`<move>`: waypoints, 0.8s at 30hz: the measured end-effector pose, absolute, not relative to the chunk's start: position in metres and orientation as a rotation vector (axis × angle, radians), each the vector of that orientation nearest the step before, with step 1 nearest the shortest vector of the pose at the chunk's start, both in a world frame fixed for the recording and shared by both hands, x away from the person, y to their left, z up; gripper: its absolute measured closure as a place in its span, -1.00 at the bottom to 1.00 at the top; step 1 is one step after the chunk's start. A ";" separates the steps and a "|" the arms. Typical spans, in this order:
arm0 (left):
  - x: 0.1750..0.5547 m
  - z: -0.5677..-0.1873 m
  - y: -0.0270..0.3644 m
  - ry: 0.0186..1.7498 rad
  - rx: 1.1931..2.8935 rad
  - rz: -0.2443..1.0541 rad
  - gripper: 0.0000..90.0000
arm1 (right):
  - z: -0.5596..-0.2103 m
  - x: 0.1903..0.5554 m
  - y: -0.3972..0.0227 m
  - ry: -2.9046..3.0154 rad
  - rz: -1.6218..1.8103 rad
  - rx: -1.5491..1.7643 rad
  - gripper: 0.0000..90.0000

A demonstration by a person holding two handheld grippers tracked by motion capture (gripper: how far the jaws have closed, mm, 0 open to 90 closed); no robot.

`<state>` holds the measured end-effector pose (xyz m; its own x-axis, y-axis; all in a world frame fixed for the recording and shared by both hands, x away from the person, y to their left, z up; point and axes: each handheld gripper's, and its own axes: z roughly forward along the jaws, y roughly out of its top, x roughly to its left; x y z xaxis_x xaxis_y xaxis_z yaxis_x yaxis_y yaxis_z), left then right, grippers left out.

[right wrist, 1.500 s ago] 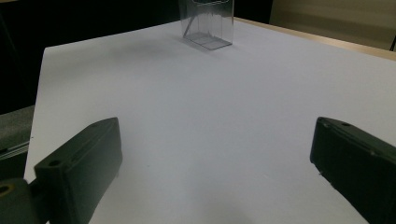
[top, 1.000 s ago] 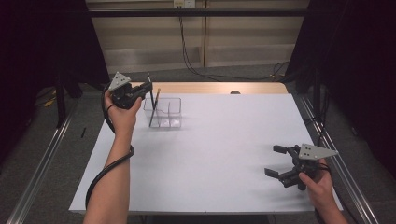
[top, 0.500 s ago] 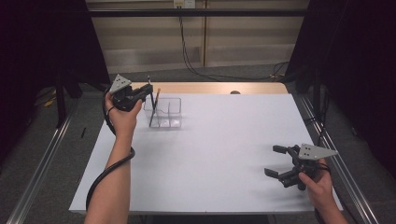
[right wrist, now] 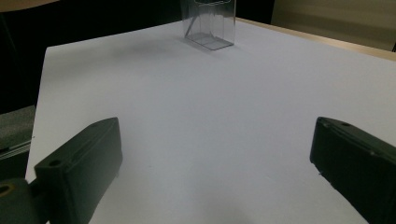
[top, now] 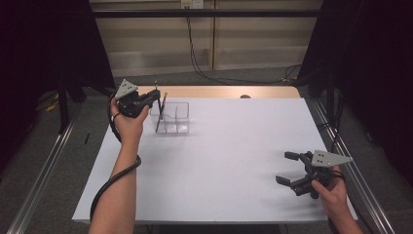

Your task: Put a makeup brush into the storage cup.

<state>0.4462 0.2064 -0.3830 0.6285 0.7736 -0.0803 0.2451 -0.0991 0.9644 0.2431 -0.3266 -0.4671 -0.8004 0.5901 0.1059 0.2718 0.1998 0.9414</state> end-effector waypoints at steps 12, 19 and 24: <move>0.440 -0.387 0.205 0.869 1.593 0.509 -0.42 | -0.467 0.243 -0.325 2.200 1.638 0.812 -0.95; 0.437 -0.388 0.206 0.868 1.563 0.503 -0.75 | -0.466 0.243 -0.325 2.203 1.633 0.808 -0.96; 0.437 -0.390 0.207 0.860 1.543 0.488 -0.85 | -0.467 0.243 -0.325 2.204 1.637 0.810 -0.95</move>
<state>0.4367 0.2068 -0.3904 0.6336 0.7545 -0.1711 0.2403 0.0183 0.9705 0.2426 -0.3246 -0.4666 -0.8040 0.5852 0.1053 0.2700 0.2015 0.9416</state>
